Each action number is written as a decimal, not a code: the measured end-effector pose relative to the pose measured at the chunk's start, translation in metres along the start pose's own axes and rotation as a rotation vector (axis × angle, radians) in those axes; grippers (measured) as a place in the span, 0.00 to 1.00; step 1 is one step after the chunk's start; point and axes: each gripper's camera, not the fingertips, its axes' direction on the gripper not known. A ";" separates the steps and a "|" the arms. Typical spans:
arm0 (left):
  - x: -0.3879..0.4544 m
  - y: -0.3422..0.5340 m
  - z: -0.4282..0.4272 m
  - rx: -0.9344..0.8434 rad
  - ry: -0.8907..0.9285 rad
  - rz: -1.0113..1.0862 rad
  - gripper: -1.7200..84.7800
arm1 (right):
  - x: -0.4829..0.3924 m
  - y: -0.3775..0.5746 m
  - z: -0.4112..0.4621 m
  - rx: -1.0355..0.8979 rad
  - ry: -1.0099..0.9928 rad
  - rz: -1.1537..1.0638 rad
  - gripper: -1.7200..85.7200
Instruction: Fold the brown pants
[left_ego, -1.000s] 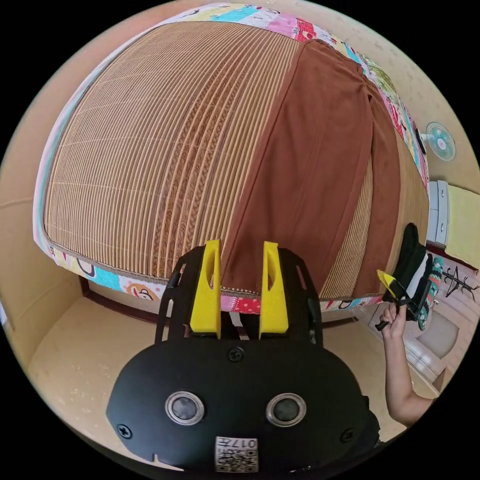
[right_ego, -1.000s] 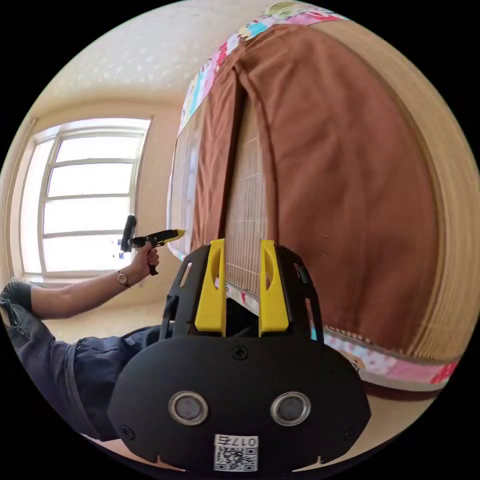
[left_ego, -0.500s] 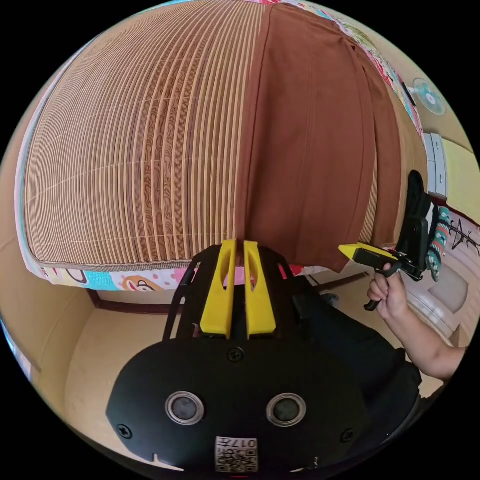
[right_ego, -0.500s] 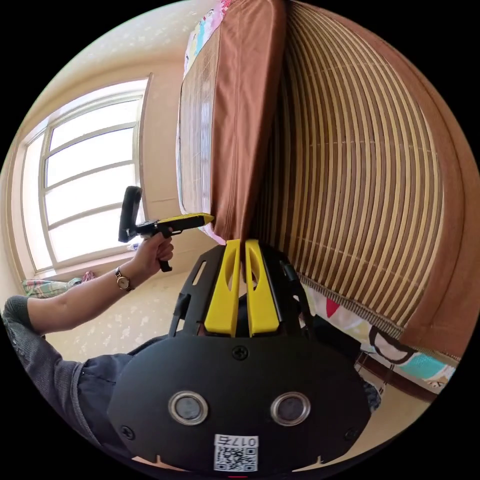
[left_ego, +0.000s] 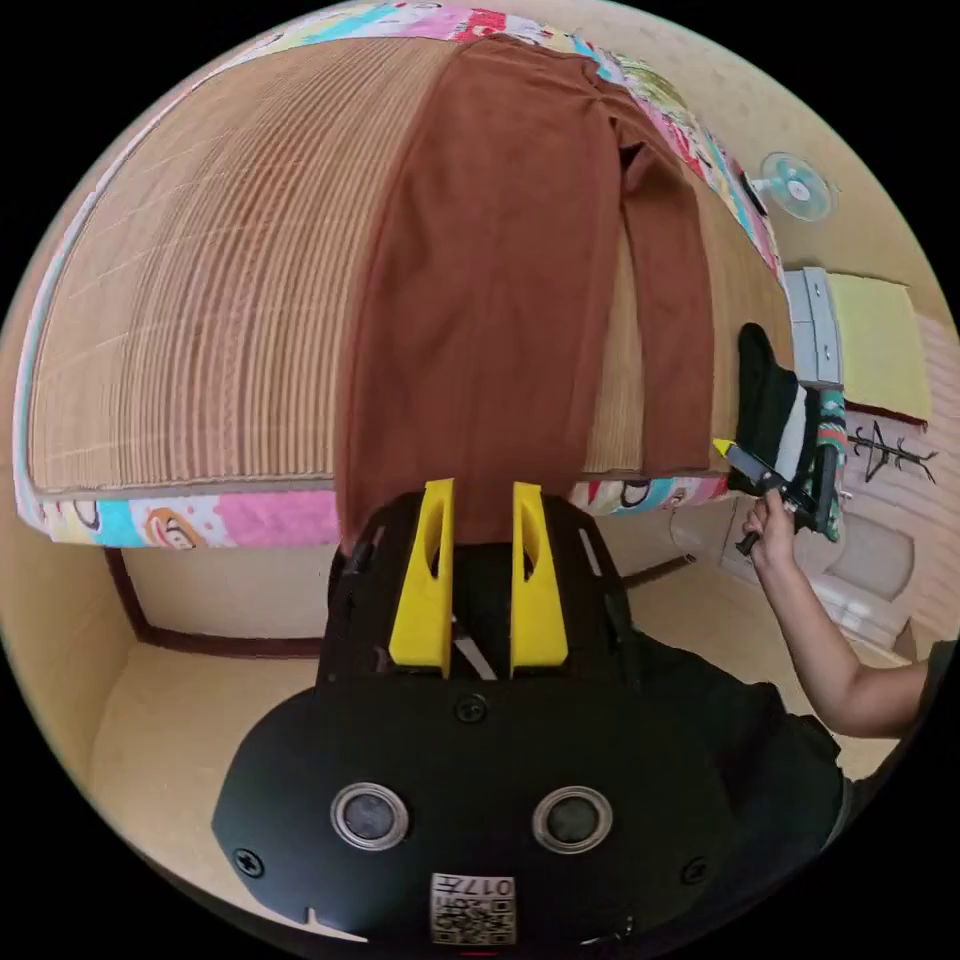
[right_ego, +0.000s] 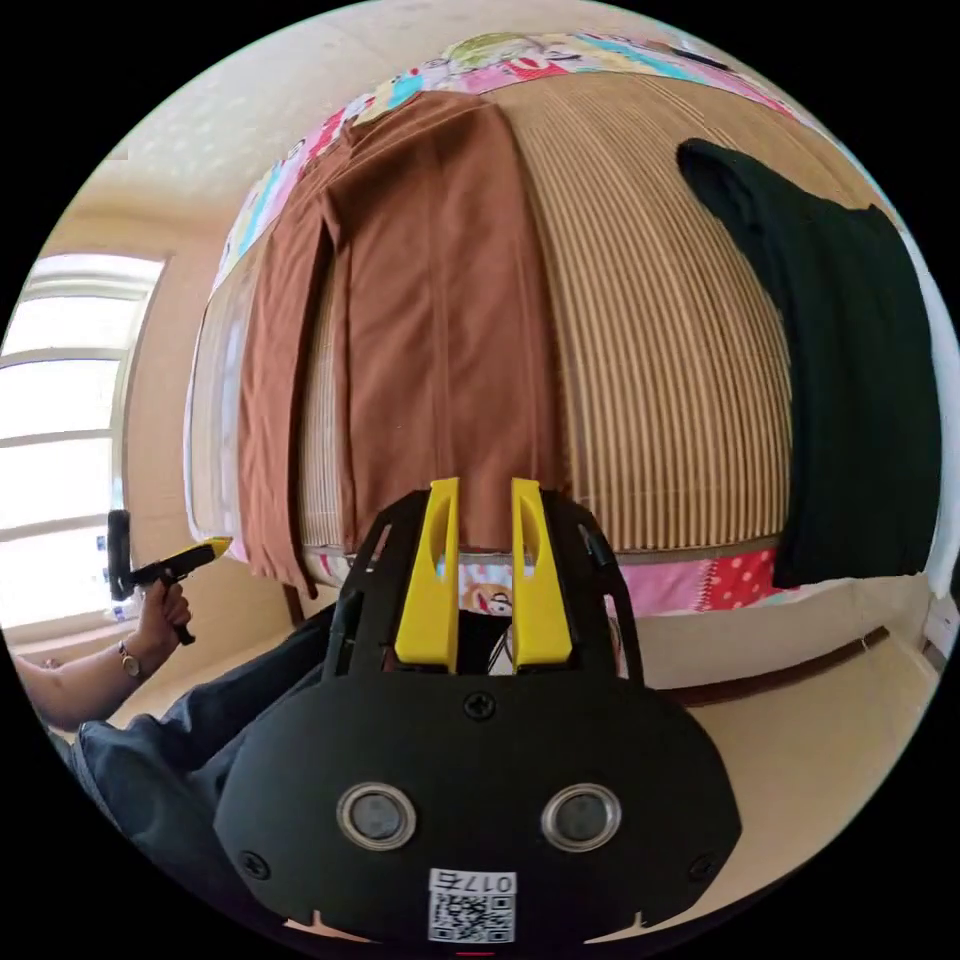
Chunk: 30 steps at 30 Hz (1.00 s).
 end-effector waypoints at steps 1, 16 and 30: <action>0.026 -0.023 0.021 -0.026 0.026 0.060 0.13 | 0.017 -0.005 0.004 -0.022 -0.042 0.037 0.13; 0.080 -0.055 0.143 -0.347 0.001 0.231 0.02 | 0.018 0.087 0.033 -0.068 -0.232 0.015 0.05; 0.137 -0.050 0.026 -0.137 0.172 0.267 0.24 | -0.147 0.120 -0.007 -0.015 -0.478 -0.349 0.04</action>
